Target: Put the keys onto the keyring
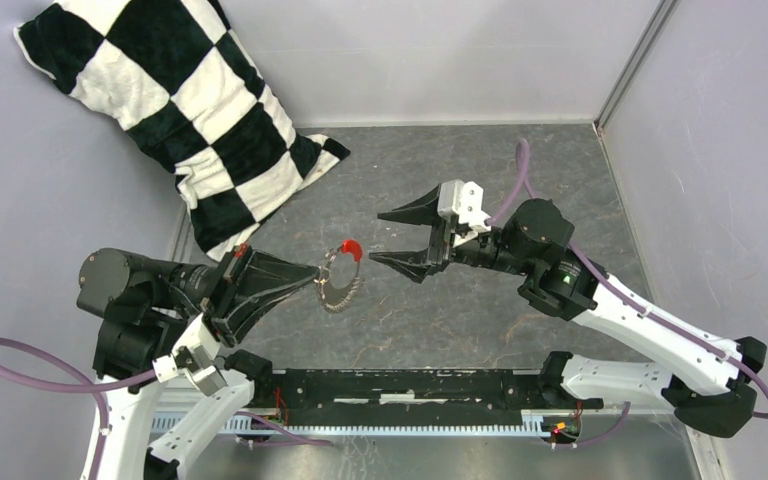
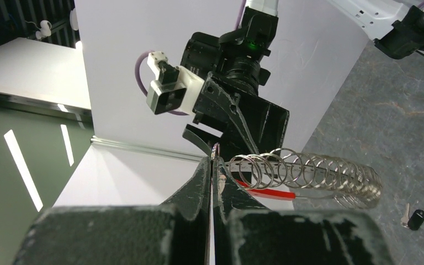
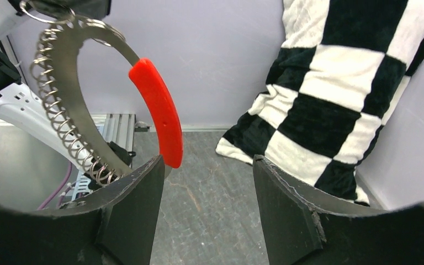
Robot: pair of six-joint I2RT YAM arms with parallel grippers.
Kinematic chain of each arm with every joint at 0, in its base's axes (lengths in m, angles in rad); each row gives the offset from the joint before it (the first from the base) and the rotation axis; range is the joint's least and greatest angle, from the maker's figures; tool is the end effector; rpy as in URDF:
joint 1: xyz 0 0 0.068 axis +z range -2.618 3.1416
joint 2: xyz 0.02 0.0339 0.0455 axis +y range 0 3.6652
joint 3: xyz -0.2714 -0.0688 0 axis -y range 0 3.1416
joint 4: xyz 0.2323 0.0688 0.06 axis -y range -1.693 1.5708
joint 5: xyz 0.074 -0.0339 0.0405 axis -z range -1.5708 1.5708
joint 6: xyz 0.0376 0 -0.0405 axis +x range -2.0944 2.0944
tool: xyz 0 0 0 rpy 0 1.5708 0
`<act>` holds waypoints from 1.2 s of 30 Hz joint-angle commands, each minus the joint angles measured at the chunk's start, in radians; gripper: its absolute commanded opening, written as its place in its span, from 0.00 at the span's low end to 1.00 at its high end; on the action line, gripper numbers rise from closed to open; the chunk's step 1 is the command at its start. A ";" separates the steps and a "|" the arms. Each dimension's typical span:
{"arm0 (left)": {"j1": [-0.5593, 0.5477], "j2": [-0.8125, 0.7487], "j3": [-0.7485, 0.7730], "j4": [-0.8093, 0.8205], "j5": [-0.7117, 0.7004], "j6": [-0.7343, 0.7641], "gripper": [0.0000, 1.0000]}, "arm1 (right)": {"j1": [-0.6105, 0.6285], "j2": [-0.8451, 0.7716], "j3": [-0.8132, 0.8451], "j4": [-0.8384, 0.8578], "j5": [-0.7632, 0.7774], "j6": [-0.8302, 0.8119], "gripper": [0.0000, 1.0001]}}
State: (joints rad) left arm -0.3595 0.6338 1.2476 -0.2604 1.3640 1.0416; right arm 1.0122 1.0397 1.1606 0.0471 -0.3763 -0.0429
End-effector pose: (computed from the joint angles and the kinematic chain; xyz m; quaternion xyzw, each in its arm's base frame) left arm 0.0182 -0.0462 0.4854 0.6815 0.0060 -0.1266 0.7208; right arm 0.1014 0.1882 0.4533 -0.4426 0.4758 0.4564 0.6078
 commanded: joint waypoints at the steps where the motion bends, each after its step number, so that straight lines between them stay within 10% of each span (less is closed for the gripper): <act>1: 0.005 -0.011 -0.011 0.007 0.012 0.008 0.02 | -0.003 -0.034 -0.021 0.103 -0.039 -0.039 0.67; 16: 0.012 -0.020 -0.026 -0.113 0.028 0.285 0.02 | -0.004 0.003 0.024 0.100 -0.075 -0.061 0.66; 36: 0.011 0.010 0.012 0.059 0.014 -0.114 0.02 | -0.004 0.058 0.068 0.027 -0.063 -0.055 0.65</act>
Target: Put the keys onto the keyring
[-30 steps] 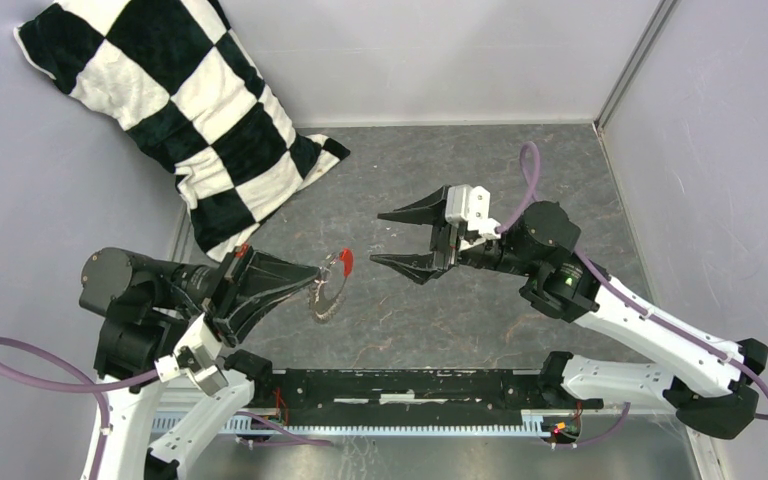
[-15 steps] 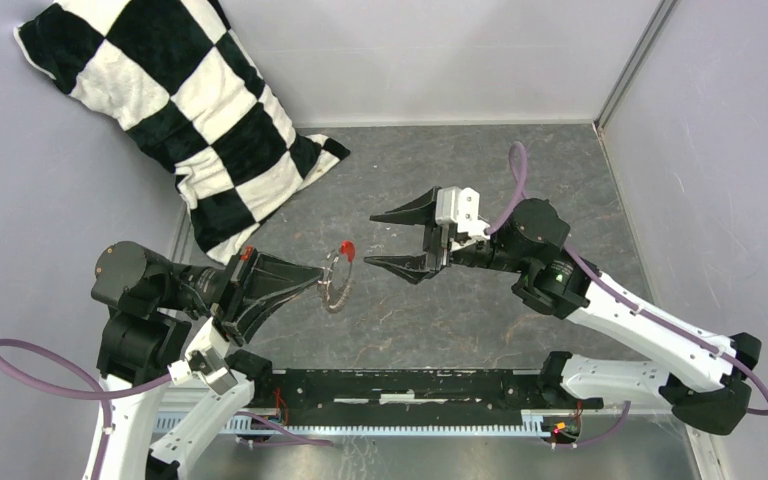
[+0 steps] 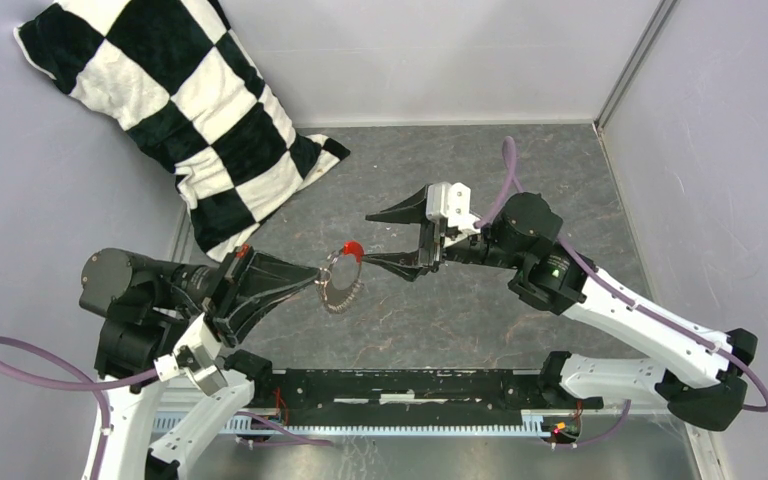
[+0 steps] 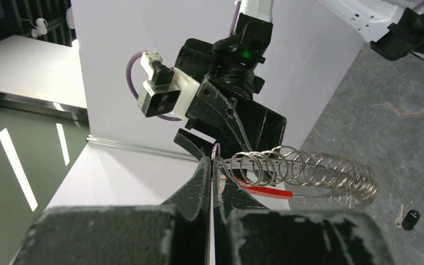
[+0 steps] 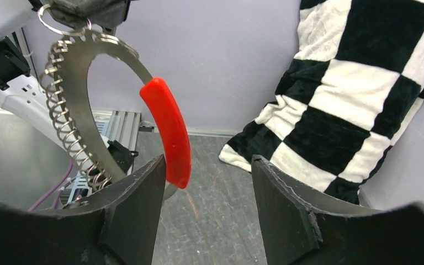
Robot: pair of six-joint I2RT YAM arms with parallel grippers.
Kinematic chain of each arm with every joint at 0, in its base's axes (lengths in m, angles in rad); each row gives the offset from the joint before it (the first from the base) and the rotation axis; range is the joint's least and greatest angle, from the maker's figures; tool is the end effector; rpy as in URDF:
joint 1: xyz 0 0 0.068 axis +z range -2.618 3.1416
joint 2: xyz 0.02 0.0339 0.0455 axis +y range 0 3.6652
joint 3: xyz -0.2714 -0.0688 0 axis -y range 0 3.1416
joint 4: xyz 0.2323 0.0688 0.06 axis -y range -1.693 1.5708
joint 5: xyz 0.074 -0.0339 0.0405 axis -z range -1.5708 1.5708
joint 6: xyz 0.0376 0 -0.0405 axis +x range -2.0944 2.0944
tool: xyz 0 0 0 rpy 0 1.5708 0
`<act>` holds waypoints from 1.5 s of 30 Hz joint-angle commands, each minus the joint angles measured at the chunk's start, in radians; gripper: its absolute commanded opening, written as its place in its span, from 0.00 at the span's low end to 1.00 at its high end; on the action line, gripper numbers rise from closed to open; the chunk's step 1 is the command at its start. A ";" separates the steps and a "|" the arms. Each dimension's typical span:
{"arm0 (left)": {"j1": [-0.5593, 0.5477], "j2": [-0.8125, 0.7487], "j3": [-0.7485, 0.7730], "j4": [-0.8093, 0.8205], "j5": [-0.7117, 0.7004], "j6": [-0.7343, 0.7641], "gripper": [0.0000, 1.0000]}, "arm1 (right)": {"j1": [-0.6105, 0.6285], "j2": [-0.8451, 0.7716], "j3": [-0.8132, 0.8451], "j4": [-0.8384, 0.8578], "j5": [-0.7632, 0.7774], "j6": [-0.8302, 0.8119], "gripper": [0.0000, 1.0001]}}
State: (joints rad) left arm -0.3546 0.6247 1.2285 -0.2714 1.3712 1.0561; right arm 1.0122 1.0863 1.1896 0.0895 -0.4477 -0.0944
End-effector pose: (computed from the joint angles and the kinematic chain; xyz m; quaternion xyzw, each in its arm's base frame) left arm 0.0191 -0.0464 0.4801 0.6838 0.0078 -0.1285 0.7182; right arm 0.1051 0.1989 0.4580 -0.4715 0.4374 0.4599 0.6122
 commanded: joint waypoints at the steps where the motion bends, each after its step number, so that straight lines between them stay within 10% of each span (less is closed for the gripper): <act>1: 0.006 0.021 0.032 0.070 0.006 -0.139 0.02 | -0.004 0.012 0.037 -0.021 0.019 -0.004 0.64; 19: 0.007 -0.022 -0.137 -0.263 -0.111 -0.029 0.02 | -0.218 0.298 -0.361 -0.015 0.698 0.159 0.72; 34: 0.007 -0.069 -0.229 -0.445 -0.166 0.068 0.02 | -0.286 0.605 -0.253 -0.021 0.716 0.314 0.52; 45: 0.006 -0.078 -0.268 -0.446 -0.175 0.028 0.02 | -0.282 0.364 -0.283 0.001 0.526 0.202 0.60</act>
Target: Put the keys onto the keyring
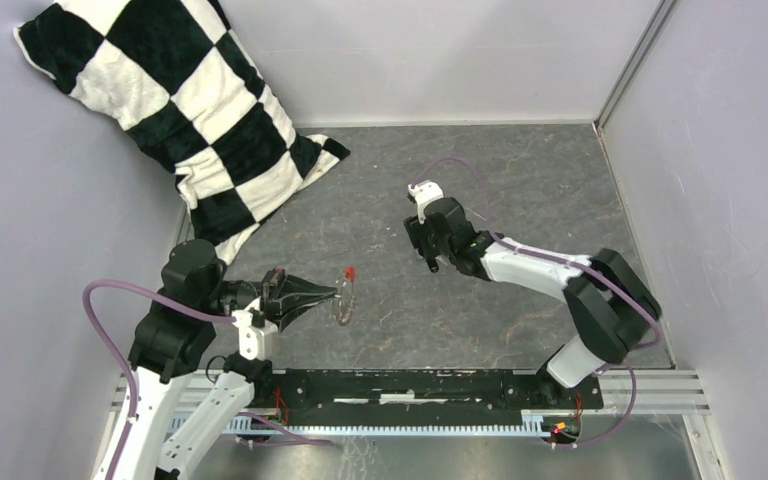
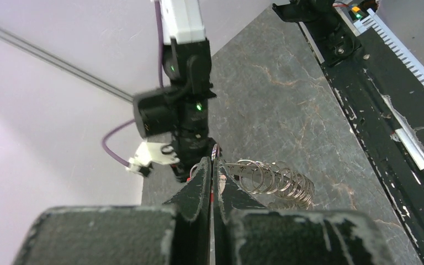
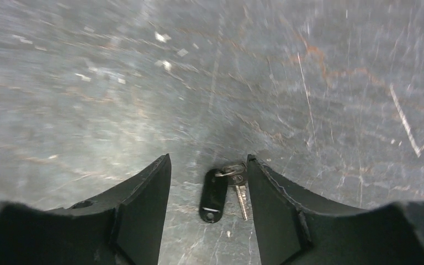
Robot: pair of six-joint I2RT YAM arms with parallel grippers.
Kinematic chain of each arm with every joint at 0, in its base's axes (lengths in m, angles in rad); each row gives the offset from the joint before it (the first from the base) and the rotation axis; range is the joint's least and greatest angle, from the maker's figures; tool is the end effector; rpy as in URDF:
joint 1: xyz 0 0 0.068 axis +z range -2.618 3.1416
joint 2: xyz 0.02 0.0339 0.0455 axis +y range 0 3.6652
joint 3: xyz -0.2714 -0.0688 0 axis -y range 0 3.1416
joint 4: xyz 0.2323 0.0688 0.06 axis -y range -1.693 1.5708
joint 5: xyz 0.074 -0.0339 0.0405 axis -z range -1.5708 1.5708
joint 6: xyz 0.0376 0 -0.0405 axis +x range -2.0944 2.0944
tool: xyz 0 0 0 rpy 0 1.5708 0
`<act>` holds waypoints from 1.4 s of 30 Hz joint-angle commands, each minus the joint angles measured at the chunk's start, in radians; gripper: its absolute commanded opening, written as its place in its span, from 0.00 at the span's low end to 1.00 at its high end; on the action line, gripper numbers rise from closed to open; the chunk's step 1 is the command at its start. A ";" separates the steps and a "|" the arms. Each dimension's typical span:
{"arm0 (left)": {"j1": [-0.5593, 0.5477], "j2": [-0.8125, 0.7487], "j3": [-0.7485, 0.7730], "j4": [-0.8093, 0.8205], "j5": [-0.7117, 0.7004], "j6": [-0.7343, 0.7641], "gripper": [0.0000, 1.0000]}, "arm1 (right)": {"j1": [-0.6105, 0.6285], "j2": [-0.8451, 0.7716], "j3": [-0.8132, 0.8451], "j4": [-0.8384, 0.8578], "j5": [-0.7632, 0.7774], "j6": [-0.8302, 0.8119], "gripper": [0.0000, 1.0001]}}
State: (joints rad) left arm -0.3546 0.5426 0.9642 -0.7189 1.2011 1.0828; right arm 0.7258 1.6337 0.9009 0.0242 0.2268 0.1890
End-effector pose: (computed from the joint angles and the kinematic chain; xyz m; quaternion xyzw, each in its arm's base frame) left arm 0.0429 -0.0533 0.3778 0.6896 0.2781 -0.2499 0.6202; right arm 0.2553 0.2153 0.2016 -0.1938 0.8829 0.0911 0.4179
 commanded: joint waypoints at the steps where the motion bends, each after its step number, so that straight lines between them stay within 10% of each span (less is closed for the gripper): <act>1: 0.008 0.009 -0.001 0.002 0.000 -0.017 0.02 | 0.005 -0.241 0.005 0.076 -0.208 -0.111 0.60; 6: 0.006 0.059 0.025 0.000 0.017 -0.136 0.02 | 0.006 -0.502 -0.006 0.176 -0.566 -0.225 0.59; 15: 0.006 0.102 0.026 0.103 0.012 -0.395 0.02 | 0.194 -0.481 0.350 -0.203 -0.843 -0.448 0.56; 23: 0.006 0.094 0.020 0.140 -0.002 -0.446 0.02 | 0.310 -0.384 0.521 -0.459 -0.821 -0.570 0.54; 42: 0.007 0.104 0.034 0.184 -0.023 -0.495 0.02 | 0.393 -0.368 0.484 -0.360 -0.643 -0.485 0.41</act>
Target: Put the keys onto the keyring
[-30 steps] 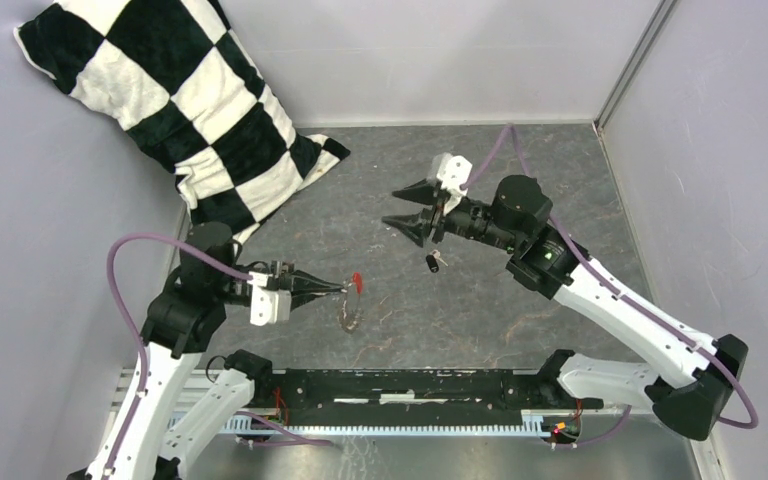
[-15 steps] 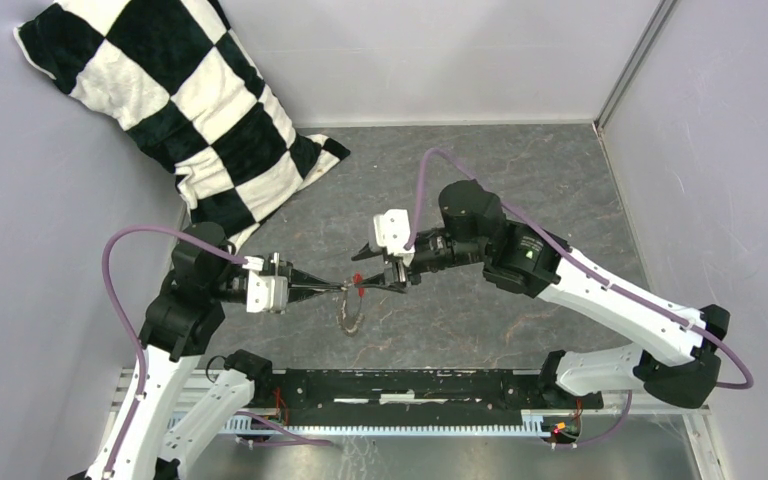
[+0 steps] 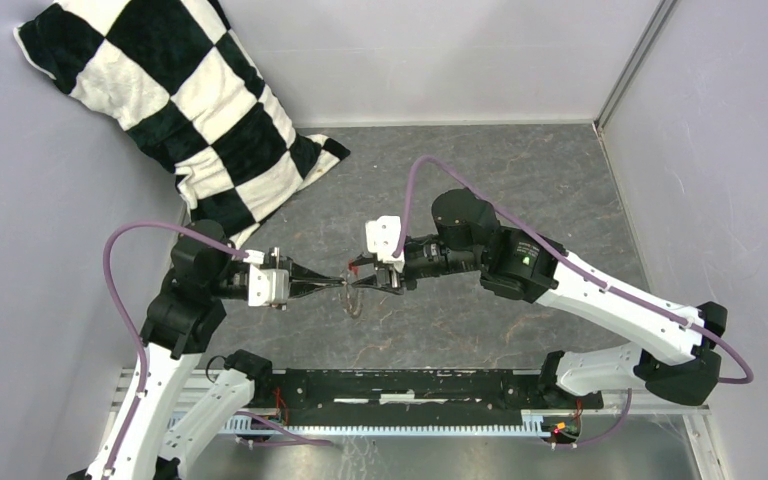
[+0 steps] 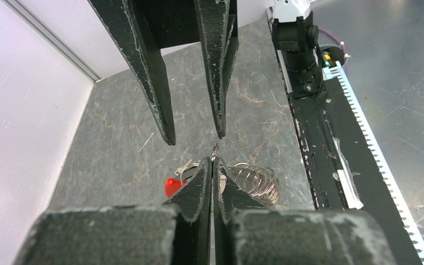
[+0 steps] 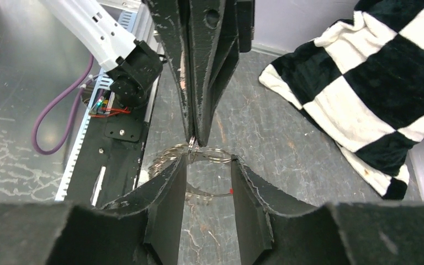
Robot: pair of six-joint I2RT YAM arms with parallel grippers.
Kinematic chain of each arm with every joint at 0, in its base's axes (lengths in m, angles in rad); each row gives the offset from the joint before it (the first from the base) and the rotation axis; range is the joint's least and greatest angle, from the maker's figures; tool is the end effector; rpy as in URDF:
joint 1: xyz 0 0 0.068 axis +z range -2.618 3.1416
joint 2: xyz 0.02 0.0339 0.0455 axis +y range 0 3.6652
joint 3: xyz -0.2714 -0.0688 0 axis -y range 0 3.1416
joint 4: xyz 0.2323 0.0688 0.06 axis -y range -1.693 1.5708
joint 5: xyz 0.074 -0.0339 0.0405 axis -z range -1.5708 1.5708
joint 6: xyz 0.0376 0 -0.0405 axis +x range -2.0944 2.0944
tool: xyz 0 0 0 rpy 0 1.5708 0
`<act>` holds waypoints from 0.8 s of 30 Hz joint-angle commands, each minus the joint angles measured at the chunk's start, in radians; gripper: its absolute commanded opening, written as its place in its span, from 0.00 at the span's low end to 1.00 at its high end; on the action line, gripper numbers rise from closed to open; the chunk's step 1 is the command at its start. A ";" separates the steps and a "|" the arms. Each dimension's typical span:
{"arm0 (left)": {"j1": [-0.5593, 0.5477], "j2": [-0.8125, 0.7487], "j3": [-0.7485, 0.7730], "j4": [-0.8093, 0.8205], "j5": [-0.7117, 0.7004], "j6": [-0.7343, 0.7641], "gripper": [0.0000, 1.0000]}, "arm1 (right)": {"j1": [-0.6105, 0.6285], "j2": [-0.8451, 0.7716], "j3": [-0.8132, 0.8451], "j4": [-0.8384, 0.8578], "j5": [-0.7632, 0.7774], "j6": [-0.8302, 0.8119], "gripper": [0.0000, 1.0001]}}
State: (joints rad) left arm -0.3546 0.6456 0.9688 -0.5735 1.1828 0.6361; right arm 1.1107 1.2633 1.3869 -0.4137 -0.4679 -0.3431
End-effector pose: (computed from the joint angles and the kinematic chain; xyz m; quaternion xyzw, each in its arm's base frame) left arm 0.0722 -0.0639 0.3856 0.6125 0.4143 -0.3646 0.5659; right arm 0.1021 0.2441 0.4296 -0.6219 0.4908 0.3900 0.4693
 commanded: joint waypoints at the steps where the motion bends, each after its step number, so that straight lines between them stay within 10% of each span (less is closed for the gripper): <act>1: 0.006 0.002 0.030 0.041 -0.006 -0.051 0.02 | 0.009 0.006 -0.002 0.082 0.054 0.052 0.40; 24: 0.007 -0.019 0.015 0.059 -0.039 -0.056 0.02 | 0.016 0.059 0.100 -0.077 0.049 0.033 0.44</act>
State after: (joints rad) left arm -0.3485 0.6384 0.9688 -0.5732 1.1446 0.5949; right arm 1.1175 1.3178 1.4368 -0.4458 -0.4385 -0.3103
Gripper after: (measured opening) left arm 0.033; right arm 0.434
